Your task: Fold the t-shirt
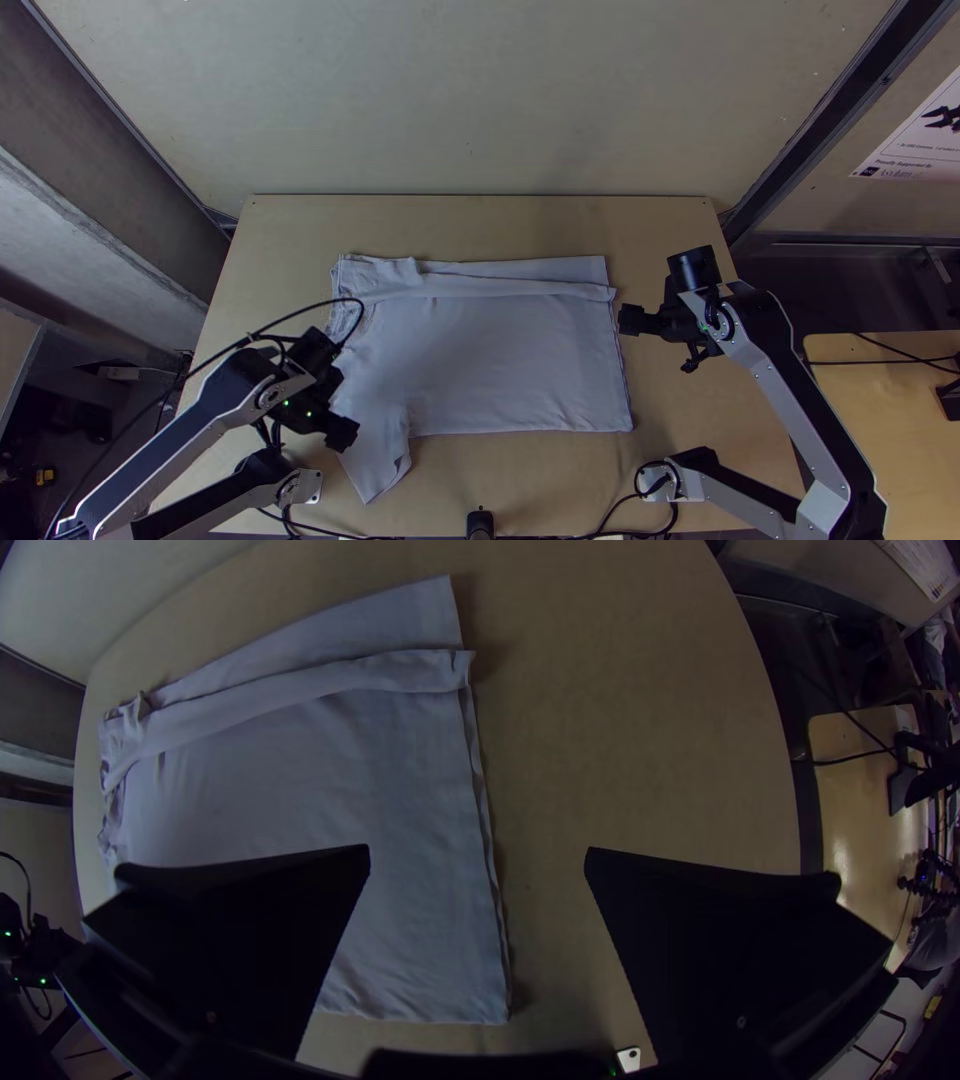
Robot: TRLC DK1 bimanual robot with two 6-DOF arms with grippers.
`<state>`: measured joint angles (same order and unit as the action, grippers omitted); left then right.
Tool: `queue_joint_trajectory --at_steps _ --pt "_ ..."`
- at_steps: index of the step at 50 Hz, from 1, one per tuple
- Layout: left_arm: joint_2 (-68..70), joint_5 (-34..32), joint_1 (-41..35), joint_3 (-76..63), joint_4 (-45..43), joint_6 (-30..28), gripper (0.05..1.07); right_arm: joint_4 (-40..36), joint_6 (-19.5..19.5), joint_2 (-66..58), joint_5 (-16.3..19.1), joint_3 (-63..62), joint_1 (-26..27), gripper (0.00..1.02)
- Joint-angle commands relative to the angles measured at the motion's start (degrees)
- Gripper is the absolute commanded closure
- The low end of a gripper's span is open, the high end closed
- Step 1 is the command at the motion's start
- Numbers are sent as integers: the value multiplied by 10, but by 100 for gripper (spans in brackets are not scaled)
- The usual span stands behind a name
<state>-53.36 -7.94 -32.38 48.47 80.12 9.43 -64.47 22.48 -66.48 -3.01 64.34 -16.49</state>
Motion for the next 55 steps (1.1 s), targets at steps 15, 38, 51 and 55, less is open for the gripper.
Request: queue_joint_trajectory --at_steps 15,38,51,55 --pt "-73 22 -49 -89 -44 42 11 -31 4 3 4 -19 -13 4" --pt "-197 51 -166 -116 -138 99 25 -37 -9 31 4 -72 -25 7" --pt "-204 53 -173 -124 -171 87 99 -43 -24 61 5 -131 -50 12" --pt "-203 53 -174 -125 -173 82 104 -53 -24 59 11 -151 -66 12"
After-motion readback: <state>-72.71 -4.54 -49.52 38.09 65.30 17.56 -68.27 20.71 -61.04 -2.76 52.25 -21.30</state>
